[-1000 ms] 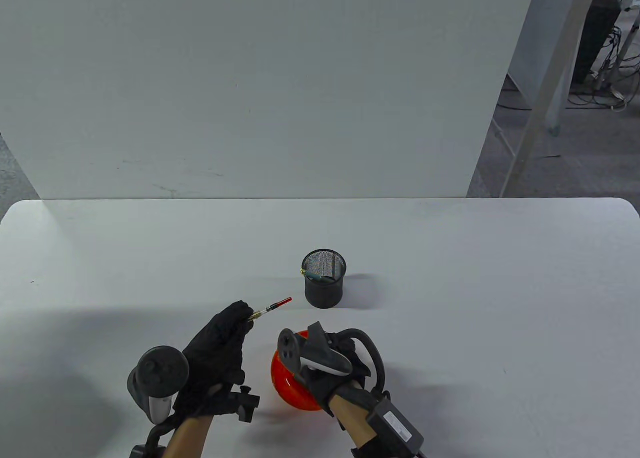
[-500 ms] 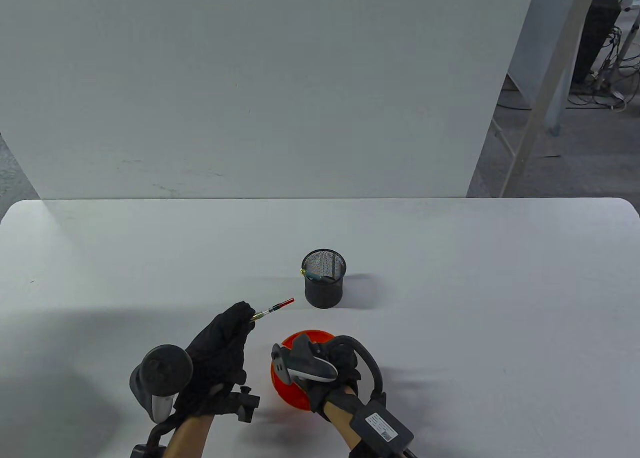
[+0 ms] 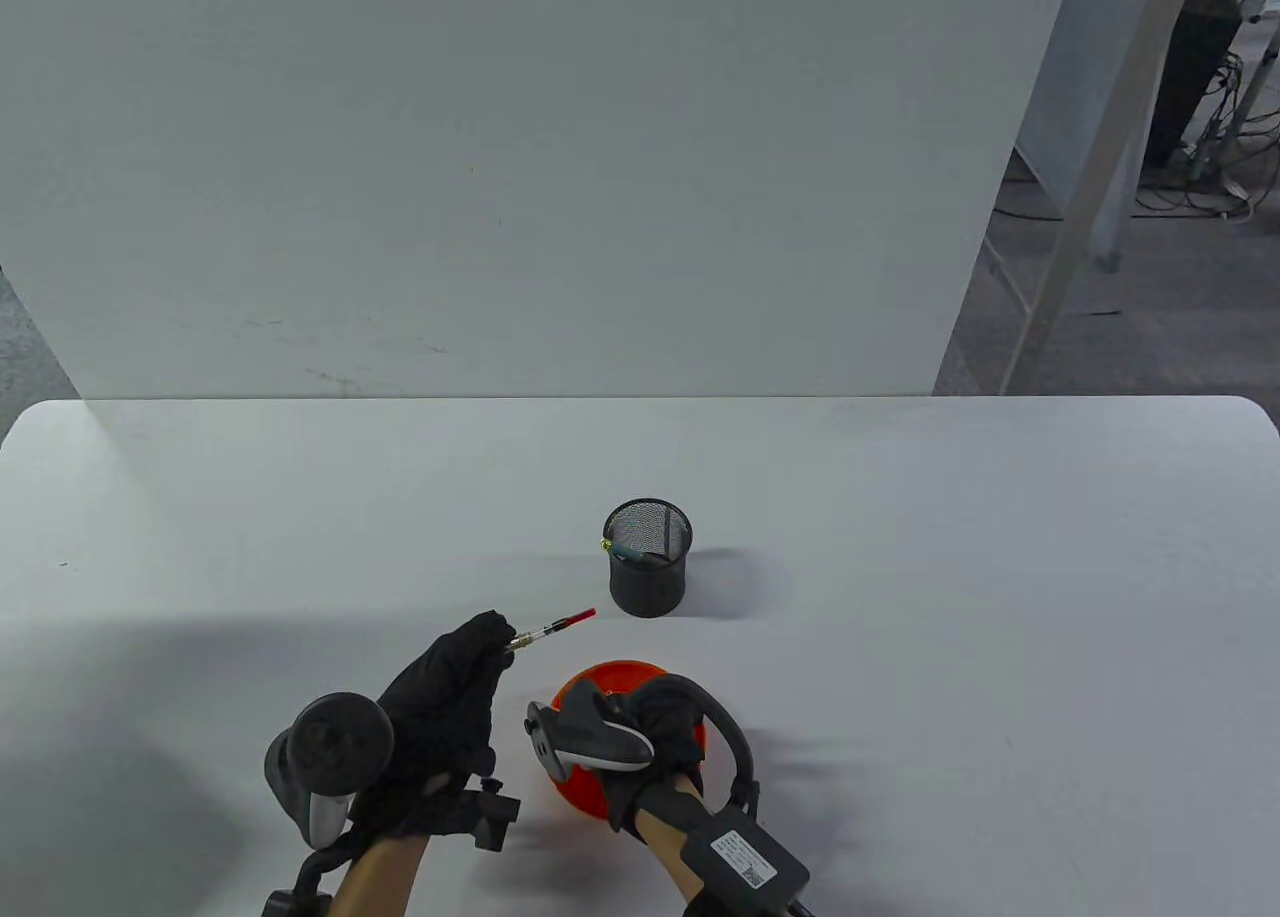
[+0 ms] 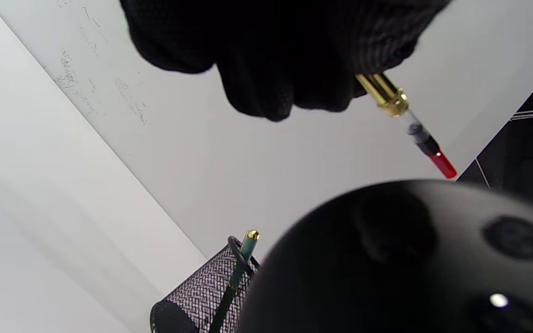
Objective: Assemble fountain pens from components
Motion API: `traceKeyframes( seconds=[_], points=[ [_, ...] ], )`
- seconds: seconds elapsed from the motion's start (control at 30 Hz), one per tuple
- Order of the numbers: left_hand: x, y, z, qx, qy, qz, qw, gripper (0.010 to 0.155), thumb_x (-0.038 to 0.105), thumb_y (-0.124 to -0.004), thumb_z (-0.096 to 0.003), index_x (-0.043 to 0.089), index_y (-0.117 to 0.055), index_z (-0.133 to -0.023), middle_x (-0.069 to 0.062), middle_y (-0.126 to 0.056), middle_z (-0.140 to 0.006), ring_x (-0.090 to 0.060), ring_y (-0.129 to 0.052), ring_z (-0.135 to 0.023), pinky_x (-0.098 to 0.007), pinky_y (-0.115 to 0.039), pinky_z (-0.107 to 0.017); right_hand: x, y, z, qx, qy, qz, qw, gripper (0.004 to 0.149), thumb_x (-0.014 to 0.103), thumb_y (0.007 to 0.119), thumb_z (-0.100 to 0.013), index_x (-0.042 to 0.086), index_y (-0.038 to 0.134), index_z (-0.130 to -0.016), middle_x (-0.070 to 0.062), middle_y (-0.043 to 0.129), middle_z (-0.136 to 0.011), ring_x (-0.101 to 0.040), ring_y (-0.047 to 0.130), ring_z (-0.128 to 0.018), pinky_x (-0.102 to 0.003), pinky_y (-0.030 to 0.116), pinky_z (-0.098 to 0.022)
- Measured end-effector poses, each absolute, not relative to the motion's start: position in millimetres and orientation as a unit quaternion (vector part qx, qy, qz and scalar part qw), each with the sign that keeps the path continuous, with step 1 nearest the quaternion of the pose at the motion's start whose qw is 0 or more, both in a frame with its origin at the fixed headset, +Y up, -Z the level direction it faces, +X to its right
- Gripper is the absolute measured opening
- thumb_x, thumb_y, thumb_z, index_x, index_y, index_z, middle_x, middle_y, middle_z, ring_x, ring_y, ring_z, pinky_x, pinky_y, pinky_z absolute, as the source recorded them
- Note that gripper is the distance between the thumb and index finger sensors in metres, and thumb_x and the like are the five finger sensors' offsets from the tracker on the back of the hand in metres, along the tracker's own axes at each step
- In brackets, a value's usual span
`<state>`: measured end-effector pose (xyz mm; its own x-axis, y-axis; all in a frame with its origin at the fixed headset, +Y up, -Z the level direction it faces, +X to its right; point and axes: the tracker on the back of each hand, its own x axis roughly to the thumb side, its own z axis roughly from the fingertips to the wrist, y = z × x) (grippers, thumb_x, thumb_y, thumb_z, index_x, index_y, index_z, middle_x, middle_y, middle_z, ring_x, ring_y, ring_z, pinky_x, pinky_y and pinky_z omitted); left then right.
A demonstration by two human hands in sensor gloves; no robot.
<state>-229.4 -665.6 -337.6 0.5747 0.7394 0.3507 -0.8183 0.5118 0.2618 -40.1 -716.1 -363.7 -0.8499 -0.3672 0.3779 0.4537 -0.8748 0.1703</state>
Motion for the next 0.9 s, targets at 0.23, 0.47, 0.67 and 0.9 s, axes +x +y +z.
traceKeyframes(
  seconds=[0.23, 0.47, 0.67, 0.9],
  points=[
    [-231, -667, -338, 0.199, -0.088, 0.454, 0.864, 0.043, 0.040, -0.071, -0.0529, 0.031, -0.074, -0.095, 0.003, -0.091, -0.086, -0.018, -0.095, -0.073, -0.047, -0.078, -0.061, -5, -657, -342, -0.165, -0.072, -0.975, 0.131, 0.045, 0.042, 0.070, -0.055, 0.021, 0.080, -0.094, -0.009, 0.080, -0.085, -0.030, 0.080, -0.073, -0.061, 0.068, -0.061],
    [-217, -668, -333, 0.196, -0.124, 0.411, 0.882, 0.043, 0.040, -0.071, -0.0530, 0.031, -0.074, -0.095, 0.004, -0.090, -0.086, -0.018, -0.095, -0.074, -0.047, -0.078, -0.061, 67, -638, -322, -0.162, -0.098, -0.966, -0.178, 0.044, 0.039, 0.066, -0.057, 0.018, 0.071, -0.095, -0.012, 0.072, -0.091, -0.028, 0.090, -0.070, -0.053, 0.084, -0.054],
    [-212, -669, -332, 0.196, -0.139, 0.396, 0.886, 0.044, 0.040, -0.071, -0.0530, 0.031, -0.074, -0.095, 0.004, -0.091, -0.086, -0.018, -0.095, -0.073, -0.047, -0.078, -0.061, 110, -671, -329, -0.159, -0.039, -0.918, -0.362, 0.041, 0.038, 0.070, -0.056, 0.017, 0.075, -0.092, -0.013, 0.073, -0.088, -0.027, 0.095, -0.065, -0.046, 0.091, -0.047],
    [-209, -665, -329, 0.202, -0.156, 0.392, 0.884, 0.044, 0.040, -0.070, -0.0529, 0.031, -0.074, -0.095, 0.003, -0.091, -0.085, -0.018, -0.095, -0.073, -0.047, -0.078, -0.061, 110, -670, -323, -0.155, 0.044, -0.934, -0.320, 0.044, 0.035, 0.069, -0.056, 0.019, 0.072, -0.097, -0.012, 0.068, -0.094, -0.028, 0.087, -0.069, -0.043, 0.084, -0.050]
  ],
)
